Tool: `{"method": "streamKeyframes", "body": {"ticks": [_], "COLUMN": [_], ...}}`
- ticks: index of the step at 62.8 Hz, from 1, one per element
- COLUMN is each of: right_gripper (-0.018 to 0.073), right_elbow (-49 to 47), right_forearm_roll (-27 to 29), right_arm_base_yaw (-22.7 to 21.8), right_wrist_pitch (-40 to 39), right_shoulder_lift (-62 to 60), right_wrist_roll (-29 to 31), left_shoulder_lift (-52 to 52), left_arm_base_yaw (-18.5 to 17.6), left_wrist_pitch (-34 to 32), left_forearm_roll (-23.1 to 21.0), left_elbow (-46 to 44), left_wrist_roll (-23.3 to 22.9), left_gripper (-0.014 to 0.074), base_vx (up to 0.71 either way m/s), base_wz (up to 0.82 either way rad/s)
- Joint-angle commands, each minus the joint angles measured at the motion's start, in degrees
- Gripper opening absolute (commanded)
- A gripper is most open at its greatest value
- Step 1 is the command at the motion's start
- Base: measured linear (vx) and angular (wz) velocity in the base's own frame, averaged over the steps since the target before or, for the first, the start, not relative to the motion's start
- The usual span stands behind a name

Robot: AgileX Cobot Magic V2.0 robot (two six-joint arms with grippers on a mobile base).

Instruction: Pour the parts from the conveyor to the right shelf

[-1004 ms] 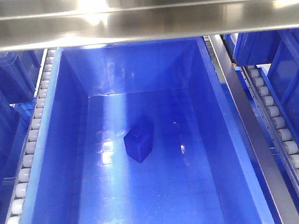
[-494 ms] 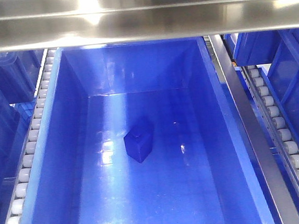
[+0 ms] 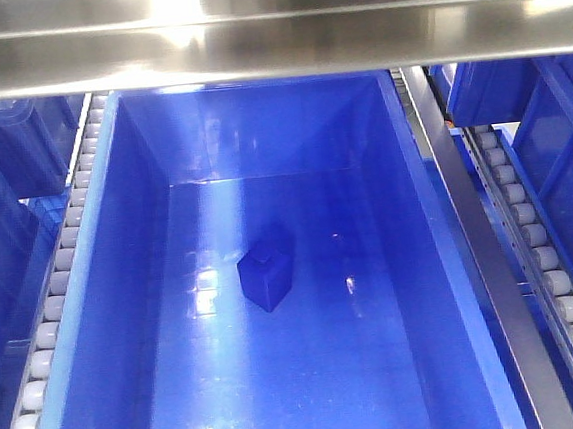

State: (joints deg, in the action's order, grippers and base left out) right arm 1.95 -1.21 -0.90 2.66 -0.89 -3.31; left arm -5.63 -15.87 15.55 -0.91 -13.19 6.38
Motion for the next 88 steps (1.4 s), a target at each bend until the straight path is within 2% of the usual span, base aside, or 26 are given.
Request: {"method": "streamKeyframes", "body": {"ticks": [1,7,16,28,88], "right_gripper": [-0.0010,-0.0010,-0.0010,-0.0010,-0.0010], "right_elbow": [0.85,0.85,0.85,0.85,0.85], "right_forearm_roll": [-0.15,-0.15,-0.15,-0.15,-0.15], "right_arm_base_yaw": [0.05,0.05,0.05,0.05,0.05], "right_wrist_pitch": [-4.40,-4.40,-4.40,-4.34,-4.34], "right_shoulder_lift": [-0.69,-0.69,-0.69,-0.49,-0.49], "right_wrist_roll": [0.17,0.17,0.17,0.17,0.17], "left_shoulder_lift": [-0.75,0.26,6.88,7.27,7.27], "left_arm_base_yaw": [5.37,9.87,13.97,13.74,13.74], "left_wrist_pitch": [-10.93,-16.69,-20.32,-14.84,-15.11], "left_forearm_roll": [-0.50,-1.27,-1.27,-0.82,-0.81], "left_elbow": [2.94,8.57,15.95,16.58,16.58], "left_wrist_roll": [-1.64,-2.95,-3.09,-2.97,-2.96], "left_gripper": [-0.0007,-0.0007,-0.0007,-0.0007,-0.0007], "base_vx": [0.00,0.00,0.00,0.00,0.00], "base_wz": [0.00,0.00,0.00,0.00,0.00]}}
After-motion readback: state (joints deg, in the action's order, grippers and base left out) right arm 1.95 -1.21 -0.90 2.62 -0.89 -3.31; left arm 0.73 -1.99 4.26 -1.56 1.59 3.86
